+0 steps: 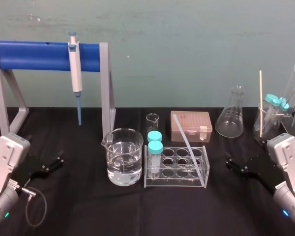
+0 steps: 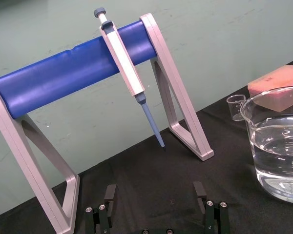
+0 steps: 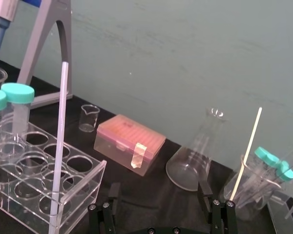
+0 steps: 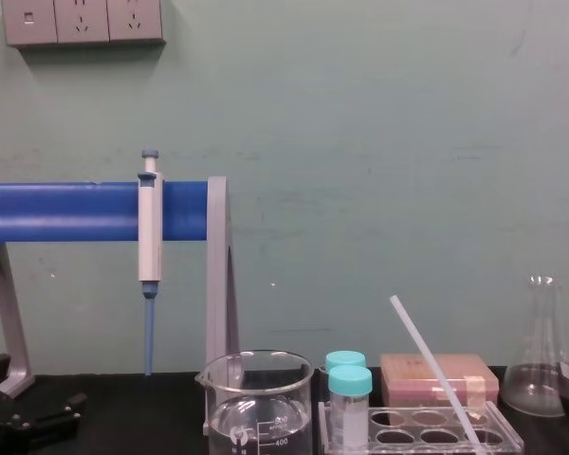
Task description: Pick up the stirring rod with one hand, then place it down.
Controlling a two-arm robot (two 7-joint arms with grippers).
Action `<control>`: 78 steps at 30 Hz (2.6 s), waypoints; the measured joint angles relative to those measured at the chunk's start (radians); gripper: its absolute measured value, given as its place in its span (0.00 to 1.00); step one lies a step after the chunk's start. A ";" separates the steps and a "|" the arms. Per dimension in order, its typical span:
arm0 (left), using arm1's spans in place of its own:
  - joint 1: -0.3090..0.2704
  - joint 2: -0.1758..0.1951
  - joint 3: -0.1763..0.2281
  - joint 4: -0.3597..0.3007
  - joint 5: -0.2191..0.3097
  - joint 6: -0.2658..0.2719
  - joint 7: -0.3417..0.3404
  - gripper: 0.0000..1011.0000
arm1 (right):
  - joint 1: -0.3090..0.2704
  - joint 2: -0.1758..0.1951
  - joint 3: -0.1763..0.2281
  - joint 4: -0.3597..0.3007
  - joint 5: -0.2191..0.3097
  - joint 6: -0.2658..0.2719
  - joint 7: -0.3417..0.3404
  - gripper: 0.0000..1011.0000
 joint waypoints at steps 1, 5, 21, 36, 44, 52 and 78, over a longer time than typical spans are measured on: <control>0.000 0.000 0.000 0.000 0.000 0.000 0.000 0.99 | -0.001 0.000 0.002 0.000 -0.001 -0.007 0.003 0.99; 0.000 0.000 0.000 0.000 0.000 0.000 0.000 0.99 | -0.006 0.002 0.010 -0.006 -0.002 -0.050 0.043 0.99; 0.000 0.000 0.000 0.000 0.000 0.000 0.000 0.99 | 0.063 -0.036 0.012 0.051 0.027 -0.132 0.218 0.99; 0.000 0.000 0.000 0.000 0.000 0.000 0.000 0.99 | 0.183 -0.091 0.008 0.196 0.105 -0.156 0.455 0.99; 0.000 0.000 0.000 0.000 0.000 0.000 0.000 0.99 | 0.254 -0.124 0.010 0.302 0.135 -0.166 0.564 0.99; 0.000 0.000 0.000 0.000 0.000 0.000 0.000 0.99 | 0.336 -0.170 0.012 0.436 0.165 -0.185 0.688 0.99; 0.000 0.000 0.000 0.000 0.000 0.000 0.000 0.99 | 0.555 -0.315 -0.001 0.797 0.208 -0.181 0.972 0.99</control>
